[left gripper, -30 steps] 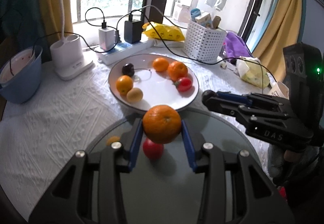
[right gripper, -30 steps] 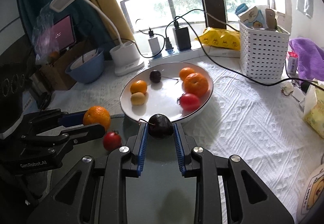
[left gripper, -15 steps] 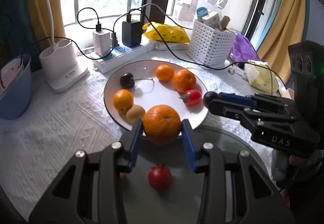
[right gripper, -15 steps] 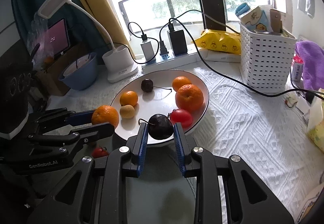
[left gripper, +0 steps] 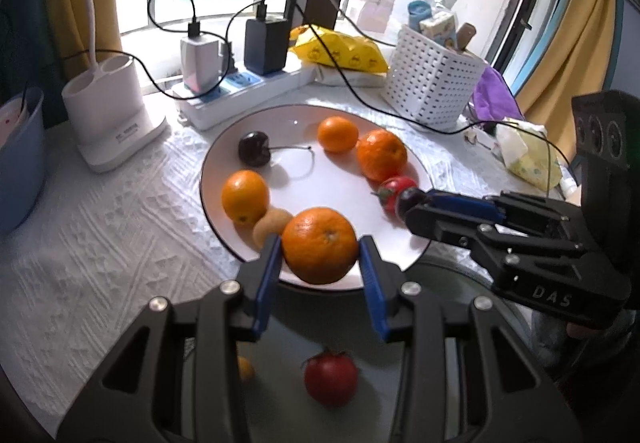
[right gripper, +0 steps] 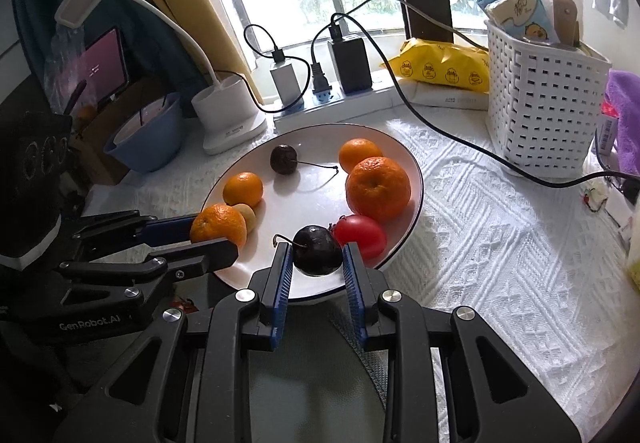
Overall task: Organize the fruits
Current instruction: 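Carry the dark plum and orange over the white bowl with both grippers, then open the left gripper to drop the orange while the right gripper releases the plum into the bowl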
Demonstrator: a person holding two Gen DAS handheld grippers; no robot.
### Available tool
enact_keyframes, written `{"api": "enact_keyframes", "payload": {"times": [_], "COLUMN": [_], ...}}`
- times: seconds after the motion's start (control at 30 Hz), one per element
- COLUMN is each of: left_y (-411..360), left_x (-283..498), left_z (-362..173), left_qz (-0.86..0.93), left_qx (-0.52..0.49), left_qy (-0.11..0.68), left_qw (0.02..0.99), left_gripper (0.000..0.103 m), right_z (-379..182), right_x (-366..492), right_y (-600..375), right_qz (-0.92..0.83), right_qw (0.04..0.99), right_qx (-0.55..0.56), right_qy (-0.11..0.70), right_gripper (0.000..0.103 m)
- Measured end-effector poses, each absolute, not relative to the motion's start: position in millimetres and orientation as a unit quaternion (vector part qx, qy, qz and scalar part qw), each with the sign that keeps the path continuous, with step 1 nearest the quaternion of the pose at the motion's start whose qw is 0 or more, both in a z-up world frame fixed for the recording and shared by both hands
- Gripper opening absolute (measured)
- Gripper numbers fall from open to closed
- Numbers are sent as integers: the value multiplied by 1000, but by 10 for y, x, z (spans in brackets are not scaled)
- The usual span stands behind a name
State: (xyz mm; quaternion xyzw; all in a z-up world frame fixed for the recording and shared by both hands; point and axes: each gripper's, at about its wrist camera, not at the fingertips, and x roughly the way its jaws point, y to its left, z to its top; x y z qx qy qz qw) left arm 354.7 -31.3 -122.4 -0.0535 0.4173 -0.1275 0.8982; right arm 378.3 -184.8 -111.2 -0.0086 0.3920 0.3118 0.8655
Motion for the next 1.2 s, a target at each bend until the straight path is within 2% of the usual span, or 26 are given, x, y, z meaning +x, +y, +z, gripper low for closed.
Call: {"api": "enact_keyframes", "payload": {"times": [0.57, 0.9, 1.2], "left_y": [56, 422, 457], "left_x": [3494, 3426, 3373], "left_z": [-1048, -1179, -1169], "left_qz": [-95, -66, -71], "left_qx": [-84, -101, -109], "left_qy": [388, 388, 380], "left_qw": [913, 914, 916], "left_gripper": [43, 43, 43], "right_z": [-1056, -988, -1010], "right_x": [3852, 4088, 4304], "right_y": [-1653, -1403, -1280], "right_qz": [308, 304, 290], "right_qw": [869, 876, 880], "right_qx": [-28, -36, -24], "right_qy": [385, 374, 375], "right_gripper": [28, 28, 28]}}
